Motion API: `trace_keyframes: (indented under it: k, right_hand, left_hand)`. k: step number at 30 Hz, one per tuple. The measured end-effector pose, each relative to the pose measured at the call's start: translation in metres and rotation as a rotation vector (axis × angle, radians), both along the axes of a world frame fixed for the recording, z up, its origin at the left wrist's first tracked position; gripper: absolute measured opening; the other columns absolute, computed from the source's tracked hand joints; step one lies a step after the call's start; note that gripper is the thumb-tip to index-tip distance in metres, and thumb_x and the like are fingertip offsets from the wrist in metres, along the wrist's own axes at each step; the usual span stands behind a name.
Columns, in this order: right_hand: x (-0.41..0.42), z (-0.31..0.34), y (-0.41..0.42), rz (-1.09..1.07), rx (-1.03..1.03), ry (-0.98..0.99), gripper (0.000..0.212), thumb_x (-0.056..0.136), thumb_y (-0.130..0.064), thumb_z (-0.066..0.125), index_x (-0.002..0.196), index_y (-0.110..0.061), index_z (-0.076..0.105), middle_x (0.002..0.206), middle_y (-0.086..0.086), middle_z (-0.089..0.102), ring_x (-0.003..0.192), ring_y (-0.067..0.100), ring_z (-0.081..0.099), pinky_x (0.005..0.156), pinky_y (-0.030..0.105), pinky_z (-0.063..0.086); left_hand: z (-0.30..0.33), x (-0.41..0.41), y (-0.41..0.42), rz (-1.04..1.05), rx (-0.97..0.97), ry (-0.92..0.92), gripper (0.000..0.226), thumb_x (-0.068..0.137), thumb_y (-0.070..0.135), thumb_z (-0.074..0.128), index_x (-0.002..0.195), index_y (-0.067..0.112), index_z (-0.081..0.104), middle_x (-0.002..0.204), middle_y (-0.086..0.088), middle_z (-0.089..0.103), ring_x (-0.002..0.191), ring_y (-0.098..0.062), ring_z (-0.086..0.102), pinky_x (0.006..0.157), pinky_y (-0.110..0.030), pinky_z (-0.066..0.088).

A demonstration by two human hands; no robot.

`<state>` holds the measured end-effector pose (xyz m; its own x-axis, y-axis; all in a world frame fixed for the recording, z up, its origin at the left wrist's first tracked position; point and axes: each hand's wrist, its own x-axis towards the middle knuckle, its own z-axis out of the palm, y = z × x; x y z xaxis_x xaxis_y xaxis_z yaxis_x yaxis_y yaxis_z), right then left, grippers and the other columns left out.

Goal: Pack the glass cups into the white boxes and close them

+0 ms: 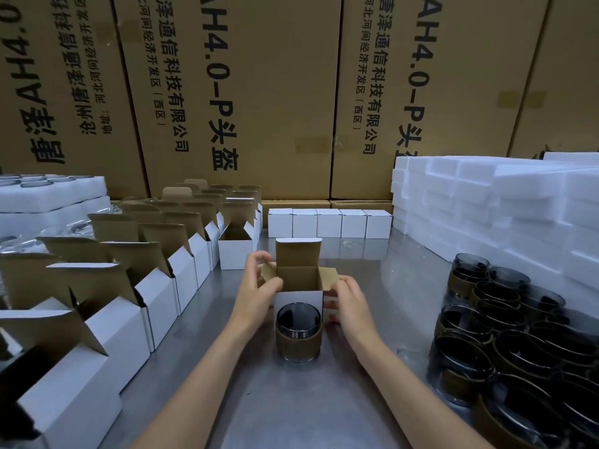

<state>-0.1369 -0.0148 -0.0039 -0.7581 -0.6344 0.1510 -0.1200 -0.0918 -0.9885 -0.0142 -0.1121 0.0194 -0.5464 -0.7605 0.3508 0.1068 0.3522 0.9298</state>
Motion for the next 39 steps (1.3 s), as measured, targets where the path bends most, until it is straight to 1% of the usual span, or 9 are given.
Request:
trace_keyframes:
  k: [2,6,10,13,18,24,29,33,39]
  right_hand:
    - [0.000,0.000,0.000,0.000,-0.008,-0.009,0.016,0.094,-0.024,0.039,0.086,-0.028,0.053,0.082,-0.002,0.062,0.078,0.019,0.060,0.065,0.033,0.039]
    - [0.000,0.001,0.001,0.020,-0.014,-0.026,0.016,0.095,-0.023,0.039,0.091,-0.026,0.054,0.086,-0.001,0.063,0.079,0.019,0.060,0.065,0.033,0.041]
    - [0.001,0.007,0.003,0.042,-0.005,-0.061,0.016,0.095,-0.021,0.040,0.094,-0.026,0.055,0.086,-0.001,0.063,0.073,0.013,0.060,0.062,0.028,0.044]
    - [0.001,0.015,0.006,0.039,0.064,-0.021,0.020,0.094,-0.023,0.043,0.112,-0.024,0.052,0.105,-0.001,0.062,0.089,0.014,0.060,0.074,0.029,0.044]
    - [0.005,0.048,0.017,-0.107,0.126,0.350,0.045,0.089,-0.021,0.059,0.131,-0.022,0.043,0.128,-0.005,0.040,0.119,0.012,0.042,0.094,0.029,0.039]
    - [0.042,0.099,0.037,0.266,0.452,0.832,0.009,0.074,-0.040,0.067,0.070,-0.033,0.063,0.084,-0.015,0.063,0.086,0.005,0.056,0.074,0.029,0.050]
    - [0.067,0.089,0.037,0.469,0.919,1.147,0.023,0.075,-0.047,0.072,0.087,-0.027,0.066,0.093,-0.006,0.066,0.088,0.016,0.057,0.068,0.029,0.043]
    - [0.062,0.099,0.041,0.479,0.817,1.148,0.012,0.082,-0.038,0.069,0.081,-0.027,0.065,0.084,-0.005,0.063,0.083,0.017,0.057,0.067,0.027,0.040]
    - [0.033,0.131,0.051,0.281,0.269,0.900,0.008,0.085,-0.030,0.069,0.079,-0.033,0.065,0.067,-0.016,0.056,0.064,-0.003,0.048,0.059,0.019,0.036]
  left_hand:
    - [-0.001,-0.004,-0.001,0.012,-0.032,0.005,0.030,0.082,-0.001,0.051,0.093,0.026,0.048,0.089,0.006,0.048,0.088,-0.018,0.042,0.065,-0.024,0.041]
    - [0.005,-0.006,-0.005,-0.003,0.035,-0.042,0.044,0.079,-0.006,0.046,0.105,0.028,0.057,0.102,0.010,0.051,0.093,-0.018,0.048,0.072,-0.031,0.044]
    - [0.011,-0.003,-0.009,-0.053,0.094,-0.107,0.058,0.077,-0.007,0.043,0.116,0.035,0.056,0.095,0.003,0.050,0.077,-0.013,0.049,0.058,-0.024,0.045]
    - [0.013,-0.003,-0.010,-0.066,0.083,-0.153,0.063,0.078,-0.007,0.043,0.126,0.033,0.052,0.094,-0.002,0.047,0.076,-0.012,0.048,0.058,-0.021,0.042]
    - [0.012,-0.004,-0.011,-0.074,0.075,-0.151,0.062,0.081,-0.004,0.042,0.129,0.033,0.050,0.087,-0.002,0.045,0.072,-0.013,0.046,0.056,-0.022,0.041]
    - [0.007,-0.004,-0.009,-0.031,0.006,-0.104,0.058,0.073,0.011,0.051,0.127,0.031,0.053,0.101,-0.001,0.057,0.078,-0.014,0.053,0.064,-0.027,0.046]
    - [0.000,-0.005,-0.010,0.042,-0.124,-0.107,0.053,0.084,0.002,0.053,0.126,0.034,0.052,0.129,0.005,0.052,0.088,-0.025,0.055,0.071,-0.019,0.043]
    - [0.000,-0.004,-0.008,0.046,-0.154,-0.089,0.054,0.081,0.003,0.057,0.122,0.038,0.051,0.131,0.007,0.051,0.083,-0.009,0.053,0.074,-0.021,0.047]
    - [0.004,-0.005,-0.002,-0.014,-0.036,-0.023,0.047,0.072,0.025,0.068,0.118,0.019,0.059,0.114,-0.014,0.063,0.103,-0.021,0.060,0.090,-0.038,0.050]
